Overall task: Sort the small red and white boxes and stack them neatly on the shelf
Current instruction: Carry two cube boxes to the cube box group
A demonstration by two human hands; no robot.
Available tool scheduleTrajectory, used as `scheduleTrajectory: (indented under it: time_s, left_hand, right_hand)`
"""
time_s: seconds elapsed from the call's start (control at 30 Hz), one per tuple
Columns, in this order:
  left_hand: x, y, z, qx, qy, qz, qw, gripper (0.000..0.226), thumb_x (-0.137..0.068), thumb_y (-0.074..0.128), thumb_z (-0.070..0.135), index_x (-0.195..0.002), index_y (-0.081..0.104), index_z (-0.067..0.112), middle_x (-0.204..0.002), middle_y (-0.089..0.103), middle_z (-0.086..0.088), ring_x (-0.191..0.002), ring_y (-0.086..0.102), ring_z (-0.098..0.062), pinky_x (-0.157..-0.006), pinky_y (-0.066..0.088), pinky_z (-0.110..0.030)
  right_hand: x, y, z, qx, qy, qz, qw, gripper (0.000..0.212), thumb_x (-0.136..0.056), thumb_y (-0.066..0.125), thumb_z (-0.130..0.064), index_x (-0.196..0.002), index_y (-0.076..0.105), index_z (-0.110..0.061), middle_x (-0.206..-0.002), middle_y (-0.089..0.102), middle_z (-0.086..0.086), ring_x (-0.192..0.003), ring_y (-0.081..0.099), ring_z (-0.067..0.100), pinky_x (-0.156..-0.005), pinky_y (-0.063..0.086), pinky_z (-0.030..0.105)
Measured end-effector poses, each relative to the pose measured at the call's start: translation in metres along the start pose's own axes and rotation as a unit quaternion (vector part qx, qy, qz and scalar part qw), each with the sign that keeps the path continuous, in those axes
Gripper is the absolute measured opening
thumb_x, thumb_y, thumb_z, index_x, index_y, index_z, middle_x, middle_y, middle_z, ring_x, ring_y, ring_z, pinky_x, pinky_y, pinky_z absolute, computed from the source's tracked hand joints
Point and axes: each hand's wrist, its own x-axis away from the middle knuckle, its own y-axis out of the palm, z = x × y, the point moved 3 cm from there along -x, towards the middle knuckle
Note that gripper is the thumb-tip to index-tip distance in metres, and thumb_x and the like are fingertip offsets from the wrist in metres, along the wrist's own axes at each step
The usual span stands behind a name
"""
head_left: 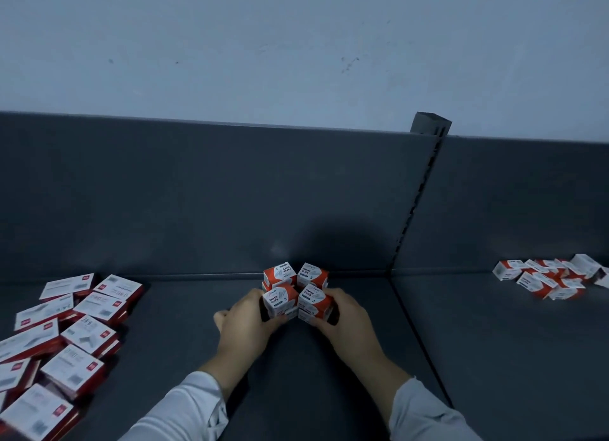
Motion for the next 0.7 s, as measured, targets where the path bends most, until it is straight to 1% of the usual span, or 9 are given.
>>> scheduleTrajectory:
  time_s: [0.13, 0.23, 0.37, 0.47, 0.5, 0.57, 0.6, 0.63, 0.7]
  left_hand:
    - [-0.002, 0.002, -0.001, 0.003, -0.011, 0.006, 1.0, 0.038, -0.077, 0.071, 0.058, -0.099, 0.052, 0.034, -0.095, 0.064, 0.017, -0.099, 0.058, -0.006, -0.075, 0.017, -0.031]
    - [-0.001, 0.001, 0.001, 0.001, -0.02, 0.001, 1.0, 0.037, -0.077, 0.071, 0.059, -0.098, 0.051, 0.034, -0.097, 0.063, 0.016, -0.099, 0.058, -0.007, -0.075, 0.019, -0.031]
    - [-0.001, 0.002, 0.001, 0.013, -0.037, -0.029, 0.999, 0.034, -0.078, 0.072, 0.055, -0.097, 0.051, 0.036, -0.102, 0.061, 0.015, -0.103, 0.057, -0.009, -0.08, 0.028, -0.033]
    - [0.002, 0.0, 0.006, 0.047, -0.051, -0.046, 0.997, 0.036, -0.074, 0.075, 0.054, -0.092, 0.052, 0.034, -0.098, 0.06, 0.014, -0.097, 0.057, -0.01, -0.084, 0.037, -0.034]
    - [0.003, 0.0, 0.007, 0.056, -0.062, -0.049, 0.995, 0.038, -0.072, 0.077, 0.056, -0.086, 0.051, 0.031, -0.093, 0.061, 0.014, -0.093, 0.058, -0.011, -0.082, 0.039, -0.033]
    - [0.001, -0.003, 0.009, 0.057, -0.082, -0.047, 0.994, 0.052, -0.064, 0.071, 0.069, -0.08, 0.05, 0.024, -0.087, 0.061, 0.009, -0.088, 0.061, -0.017, -0.078, 0.044, -0.035]
    - [-0.001, -0.004, 0.01, 0.055, -0.084, -0.042, 0.994, 0.06, -0.061, 0.062, 0.077, -0.082, 0.052, 0.022, -0.088, 0.062, 0.005, -0.089, 0.063, -0.02, -0.078, 0.048, -0.038]
    - [-0.004, -0.005, 0.012, 0.052, -0.078, -0.036, 0.995, 0.063, -0.061, 0.055, 0.08, -0.086, 0.055, 0.022, -0.091, 0.063, 0.004, -0.093, 0.063, -0.021, -0.081, 0.05, -0.042]
    - [-0.004, -0.009, 0.023, 0.019, -0.059, -0.034, 0.998, 0.054, -0.073, 0.051, 0.068, -0.106, 0.057, 0.026, -0.11, 0.062, 0.005, -0.11, 0.058, -0.021, -0.094, 0.044, -0.043]
  right_hand:
    - [-0.001, 0.002, 0.001, -0.003, 0.001, 0.006, 1.0, 0.051, -0.079, 0.08, -0.03, -0.125, 0.057, -0.027, -0.115, 0.059, -0.011, -0.103, 0.056, -0.001, -0.083, 0.041, 0.007]
    - [-0.002, 0.003, 0.002, -0.003, 0.015, 0.0, 1.0, 0.05, -0.079, 0.08, -0.029, -0.123, 0.056, -0.027, -0.114, 0.058, -0.011, -0.102, 0.055, -0.001, -0.08, 0.04, 0.004]
    - [-0.003, 0.004, 0.0, 0.008, 0.033, -0.009, 0.999, 0.056, -0.08, 0.079, -0.029, -0.129, 0.052, -0.027, -0.118, 0.056, -0.008, -0.108, 0.054, 0.005, -0.091, 0.043, 0.016]
    - [-0.005, 0.003, -0.007, 0.028, 0.057, -0.062, 0.996, 0.065, -0.078, 0.079, -0.027, -0.134, 0.046, -0.025, -0.121, 0.052, -0.002, -0.111, 0.054, 0.011, -0.095, 0.044, 0.022]
    - [-0.006, 0.003, -0.008, 0.032, 0.061, -0.076, 0.995, 0.069, -0.074, 0.08, -0.029, -0.134, 0.045, -0.026, -0.122, 0.052, -0.001, -0.112, 0.055, 0.013, -0.097, 0.045, 0.025]
    - [-0.007, 0.002, -0.008, 0.039, 0.059, -0.083, 0.994, 0.073, -0.071, 0.079, -0.037, -0.134, 0.044, -0.027, -0.122, 0.053, -0.001, -0.113, 0.056, 0.016, -0.098, 0.048, 0.031]
    - [-0.008, 0.0, -0.009, 0.05, 0.06, -0.083, 0.994, 0.071, -0.072, 0.077, -0.041, -0.133, 0.044, -0.027, -0.121, 0.052, -0.001, -0.113, 0.056, 0.017, -0.097, 0.047, 0.031]
    - [-0.008, -0.004, -0.009, 0.057, 0.056, -0.081, 0.994, 0.066, -0.074, 0.076, -0.047, -0.13, 0.046, -0.026, -0.119, 0.052, -0.001, -0.111, 0.055, 0.017, -0.095, 0.046, 0.029]
    - [-0.006, -0.014, -0.007, 0.092, 0.035, -0.07, 0.993, 0.057, -0.074, 0.069, -0.057, -0.119, 0.051, -0.028, -0.113, 0.055, -0.004, -0.106, 0.055, 0.016, -0.09, 0.047, 0.03]
